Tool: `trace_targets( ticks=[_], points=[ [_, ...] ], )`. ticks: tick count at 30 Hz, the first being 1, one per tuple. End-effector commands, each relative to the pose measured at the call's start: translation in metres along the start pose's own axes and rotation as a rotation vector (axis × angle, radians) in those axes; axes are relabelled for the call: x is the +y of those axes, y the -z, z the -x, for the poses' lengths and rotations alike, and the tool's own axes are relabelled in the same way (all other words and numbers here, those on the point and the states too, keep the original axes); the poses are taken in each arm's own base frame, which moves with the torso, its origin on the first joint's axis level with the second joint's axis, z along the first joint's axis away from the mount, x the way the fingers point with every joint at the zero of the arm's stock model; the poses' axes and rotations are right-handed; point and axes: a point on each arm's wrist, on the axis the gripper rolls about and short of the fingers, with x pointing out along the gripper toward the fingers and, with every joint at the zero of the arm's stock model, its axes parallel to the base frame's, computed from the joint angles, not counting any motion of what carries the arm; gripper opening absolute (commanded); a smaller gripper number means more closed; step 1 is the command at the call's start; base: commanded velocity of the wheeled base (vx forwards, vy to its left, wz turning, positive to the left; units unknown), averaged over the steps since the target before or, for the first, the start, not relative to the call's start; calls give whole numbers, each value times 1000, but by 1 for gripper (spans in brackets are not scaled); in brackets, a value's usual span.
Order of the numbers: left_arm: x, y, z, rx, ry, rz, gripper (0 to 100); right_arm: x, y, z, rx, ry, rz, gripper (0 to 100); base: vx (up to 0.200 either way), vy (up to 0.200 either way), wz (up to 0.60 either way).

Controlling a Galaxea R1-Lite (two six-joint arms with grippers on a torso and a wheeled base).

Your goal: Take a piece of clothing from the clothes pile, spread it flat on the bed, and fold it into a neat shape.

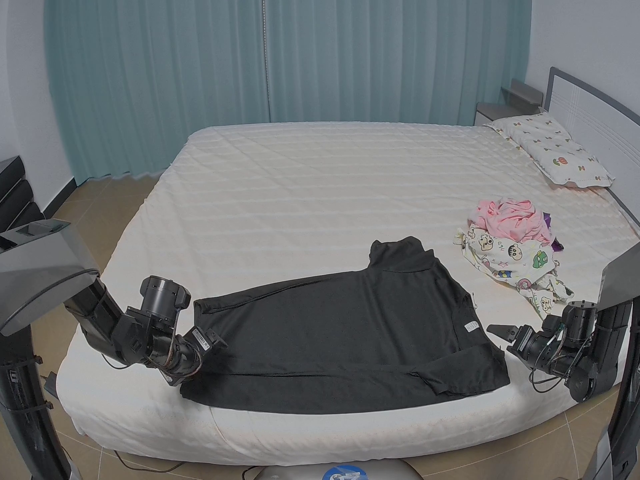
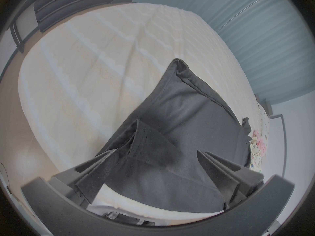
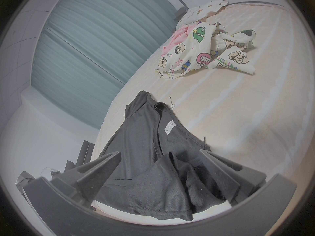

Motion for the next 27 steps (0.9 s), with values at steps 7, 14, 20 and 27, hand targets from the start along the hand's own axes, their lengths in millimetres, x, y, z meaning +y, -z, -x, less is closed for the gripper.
trace_targets(
  ticks=[7,14,20,27],
  points=[
    [-7,0,-10,-17,13,50,100,1,-1,1,-10,-9,3,100,0,0,0],
    [-8,-14,-3,-59,40,129,100,1,-1,2,-12,-7,7,100,0,0,0],
    [-6,-38,-9,-118,72,253,100,1,-2,2,-17,-6,4,100,0,0,0],
    [4,-55,-6,-179,119,347,100,0,-2,4,-15,1,-2,100,0,0,0]
  ],
)
